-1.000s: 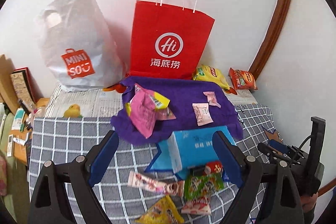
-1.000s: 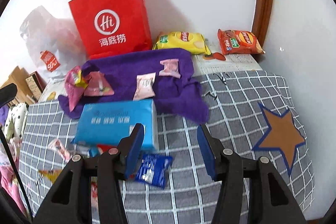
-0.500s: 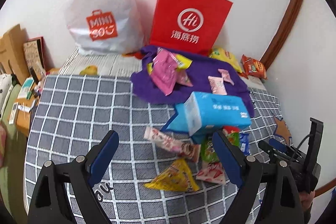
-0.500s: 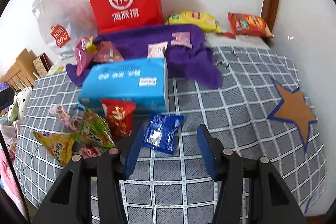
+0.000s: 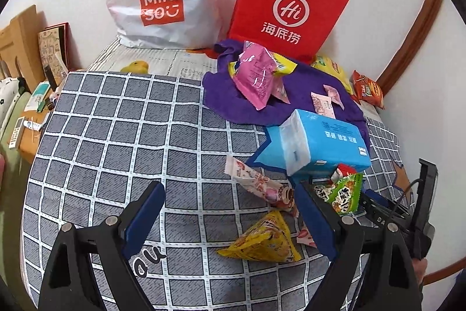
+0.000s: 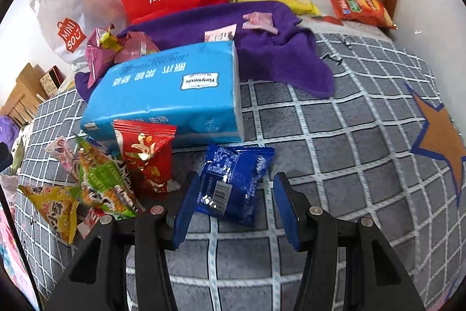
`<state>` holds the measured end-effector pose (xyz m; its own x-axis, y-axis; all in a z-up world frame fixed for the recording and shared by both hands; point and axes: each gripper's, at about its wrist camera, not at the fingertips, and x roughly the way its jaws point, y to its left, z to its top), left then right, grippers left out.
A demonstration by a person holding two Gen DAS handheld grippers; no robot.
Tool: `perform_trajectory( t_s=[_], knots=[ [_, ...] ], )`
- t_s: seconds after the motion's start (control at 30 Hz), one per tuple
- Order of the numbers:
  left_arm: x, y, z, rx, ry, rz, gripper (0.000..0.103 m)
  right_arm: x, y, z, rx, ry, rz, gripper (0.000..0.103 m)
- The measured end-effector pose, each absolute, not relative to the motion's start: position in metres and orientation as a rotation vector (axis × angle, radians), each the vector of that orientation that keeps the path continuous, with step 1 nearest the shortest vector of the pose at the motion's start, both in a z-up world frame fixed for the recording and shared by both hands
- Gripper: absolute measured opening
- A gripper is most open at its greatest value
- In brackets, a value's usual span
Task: Organize snacks
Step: 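Grasp the small dark blue snack packet with the right tool, then grasp the yellow triangular snack bag with the left tool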
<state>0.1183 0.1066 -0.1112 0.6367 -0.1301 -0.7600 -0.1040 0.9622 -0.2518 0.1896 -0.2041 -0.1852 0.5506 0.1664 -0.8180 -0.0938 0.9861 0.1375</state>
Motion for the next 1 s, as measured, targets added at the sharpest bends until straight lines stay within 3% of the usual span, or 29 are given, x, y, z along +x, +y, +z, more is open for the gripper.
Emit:
perform_trajectory(
  t_s=[0.27,0.33,0.8,1.0],
  knots=[
    [0.116,0.108,-0.114,-0.281,0.903,-0.024,0.09,0.197,-0.194,-0.196,0.025,0.948,0.183,0.052],
    [0.116,0.103,-0.117,-0.274,0.91,-0.03,0.09,0.195,-0.193,-0.195,0.002,0.941,0.186,0.041],
    [0.119,0.064,-0.159,-0.203,1.004,-0.081,0.089,0.162,-0.219,-0.199,-0.018,0.902,0.194,0.04],
    [0.12,0.061,-0.174,-0.204,1.036,-0.096,0.078,0.154,-0.219,-0.202,-0.029,0.86,0.185,0.04]
  ],
)
